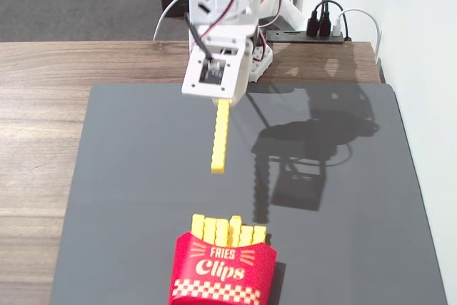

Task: Grab a fry

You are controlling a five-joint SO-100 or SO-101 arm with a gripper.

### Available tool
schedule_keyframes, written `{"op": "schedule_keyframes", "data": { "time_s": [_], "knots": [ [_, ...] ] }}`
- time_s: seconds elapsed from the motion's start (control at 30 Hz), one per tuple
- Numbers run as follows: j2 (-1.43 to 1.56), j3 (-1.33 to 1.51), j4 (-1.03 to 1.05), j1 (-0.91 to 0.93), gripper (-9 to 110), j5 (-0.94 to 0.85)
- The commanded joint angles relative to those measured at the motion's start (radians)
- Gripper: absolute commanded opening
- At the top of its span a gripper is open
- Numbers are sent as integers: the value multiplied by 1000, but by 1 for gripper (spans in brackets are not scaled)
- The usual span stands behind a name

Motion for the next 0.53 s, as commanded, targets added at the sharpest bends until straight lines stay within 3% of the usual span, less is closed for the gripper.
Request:
{"op": "schedule_keyframes", "data": {
  "time_s": [0.0, 0.5],
  "knots": [
    [-11, -138, 66, 8, 1, -21],
    [-75, -245, 118, 9, 1, -57]
  ]
}}
